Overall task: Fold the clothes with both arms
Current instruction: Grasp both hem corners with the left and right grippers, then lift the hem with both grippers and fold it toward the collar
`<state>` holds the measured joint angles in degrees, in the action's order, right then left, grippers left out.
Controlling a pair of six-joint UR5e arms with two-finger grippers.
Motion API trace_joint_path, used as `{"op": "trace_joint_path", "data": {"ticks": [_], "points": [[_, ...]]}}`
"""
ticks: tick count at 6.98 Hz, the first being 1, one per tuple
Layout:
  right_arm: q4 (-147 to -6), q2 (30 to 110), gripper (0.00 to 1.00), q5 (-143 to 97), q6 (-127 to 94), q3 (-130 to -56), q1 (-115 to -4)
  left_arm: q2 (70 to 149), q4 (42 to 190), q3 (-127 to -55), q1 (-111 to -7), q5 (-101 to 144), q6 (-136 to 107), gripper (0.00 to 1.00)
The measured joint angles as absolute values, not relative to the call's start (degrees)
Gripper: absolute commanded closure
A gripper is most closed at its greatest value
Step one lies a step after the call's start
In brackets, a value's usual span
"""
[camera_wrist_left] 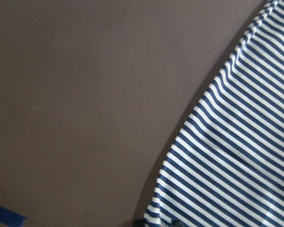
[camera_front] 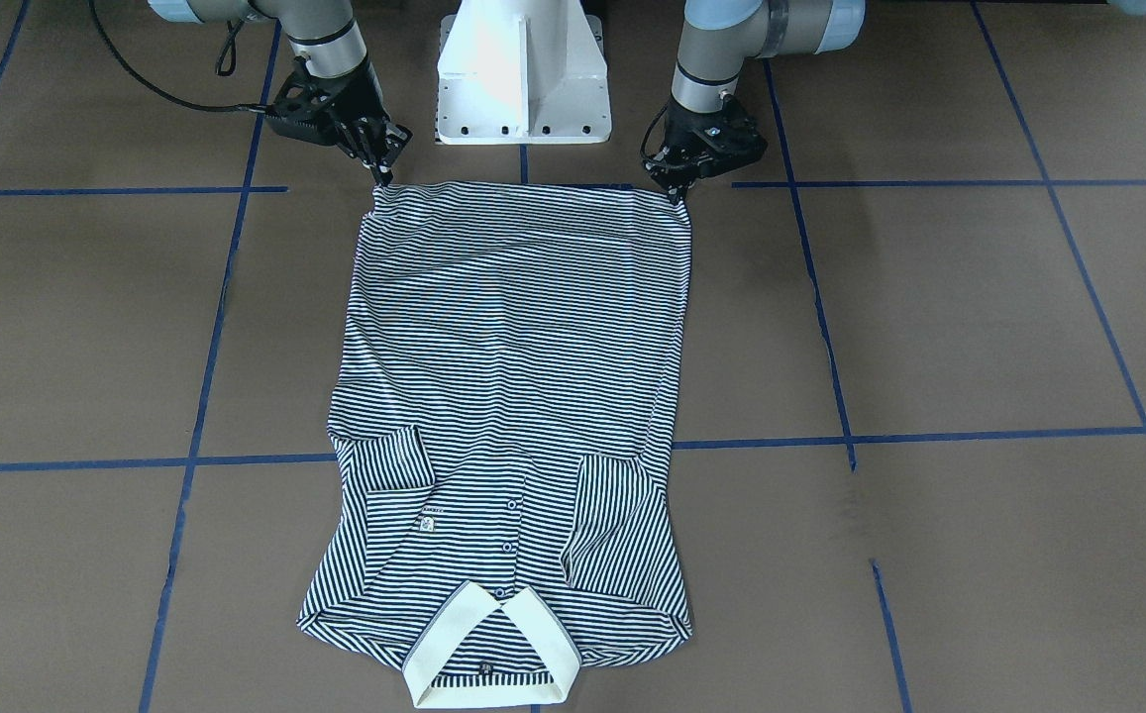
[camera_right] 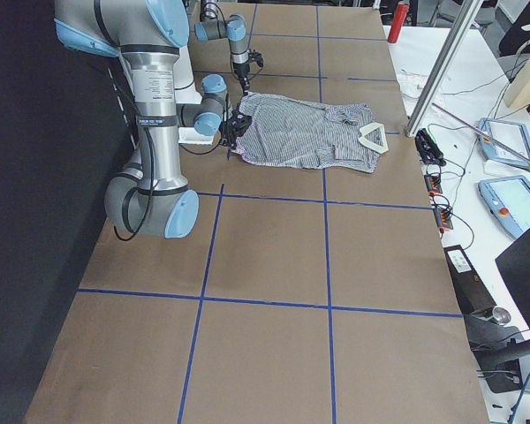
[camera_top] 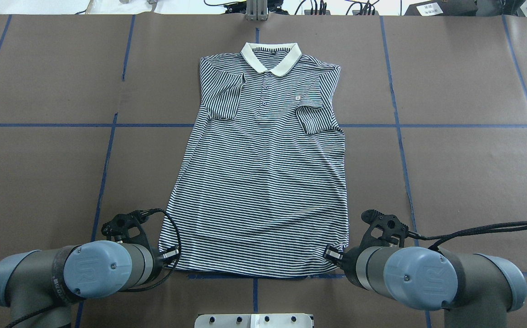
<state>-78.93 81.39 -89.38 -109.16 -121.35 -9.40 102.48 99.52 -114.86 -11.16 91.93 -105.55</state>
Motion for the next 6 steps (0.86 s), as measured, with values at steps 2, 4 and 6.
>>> {"op": "trace_joint_path", "data": {"ticks": [2,4,6], "points": [[-78.9,81.5,1.00,-90.3,-108.3,-122.1,-10.1,102.2,99.4,-117.8,-11.4,91.9,-105.3,1.00],[-78.9,82.6,1.00,-94.2,-106.3,-126.0,-11.2,100.7,96.4,-125.9,-10.4,91.9,-105.8,1.00],[-78.8,84.5,1.00,-99.5,-105.6,-130.6,-11.7,100.0,93.6,-131.8,-4.2,91.8,-106.3,1.00]]}}
